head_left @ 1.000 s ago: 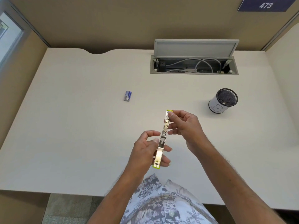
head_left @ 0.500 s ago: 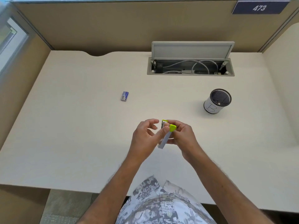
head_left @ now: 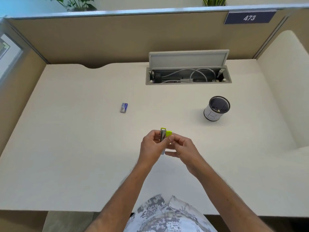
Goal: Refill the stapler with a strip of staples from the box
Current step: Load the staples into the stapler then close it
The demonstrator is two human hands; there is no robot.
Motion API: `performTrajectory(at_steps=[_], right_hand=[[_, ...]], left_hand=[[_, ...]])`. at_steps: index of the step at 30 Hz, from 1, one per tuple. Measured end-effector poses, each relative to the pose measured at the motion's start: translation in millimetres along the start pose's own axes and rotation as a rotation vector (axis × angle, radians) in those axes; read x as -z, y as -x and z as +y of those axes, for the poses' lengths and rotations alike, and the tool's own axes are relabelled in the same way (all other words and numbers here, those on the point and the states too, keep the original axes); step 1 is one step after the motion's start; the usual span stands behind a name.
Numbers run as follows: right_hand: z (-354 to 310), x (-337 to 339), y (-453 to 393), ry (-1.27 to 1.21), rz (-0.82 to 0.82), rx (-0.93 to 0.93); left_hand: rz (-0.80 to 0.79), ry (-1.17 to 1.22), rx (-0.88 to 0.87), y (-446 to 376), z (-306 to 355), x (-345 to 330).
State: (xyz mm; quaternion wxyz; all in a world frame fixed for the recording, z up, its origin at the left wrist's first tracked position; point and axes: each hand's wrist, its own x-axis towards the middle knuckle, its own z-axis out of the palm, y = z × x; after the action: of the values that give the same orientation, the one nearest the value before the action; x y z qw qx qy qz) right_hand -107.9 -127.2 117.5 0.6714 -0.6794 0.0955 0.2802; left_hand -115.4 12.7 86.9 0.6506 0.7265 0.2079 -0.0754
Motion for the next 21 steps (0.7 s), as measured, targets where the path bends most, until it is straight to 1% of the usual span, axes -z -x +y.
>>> performTrajectory(at_steps=[3,5,7,12,21], right_hand=[[4.4,-19.2,2.4,0.051,0.089,-0.018],[11.6,-29.0,4.8,0.042,0.174,-0.065],[20.6,-39.8,9.4,0.031,0.22,-0.099],[33.7,-52.9,23.4,-0.015,0.258,-0.166],[31.1,-41.2,10.6,-0.001,0.271,-0.198]], left_hand=[[0.037,-0.109,-0.018,-28.4,-5.7,3.9],[0.086,-0.174,-0.038,-50.3,-3.4,4.7],[0.116,-0.21,-0.053,-76.2,2.6,8.6],[0.193,-0.326,-0.013,-127.9,14.2,14.0],[0.18,-0.582,0.057,-149.3,-1.2,-0.3]])
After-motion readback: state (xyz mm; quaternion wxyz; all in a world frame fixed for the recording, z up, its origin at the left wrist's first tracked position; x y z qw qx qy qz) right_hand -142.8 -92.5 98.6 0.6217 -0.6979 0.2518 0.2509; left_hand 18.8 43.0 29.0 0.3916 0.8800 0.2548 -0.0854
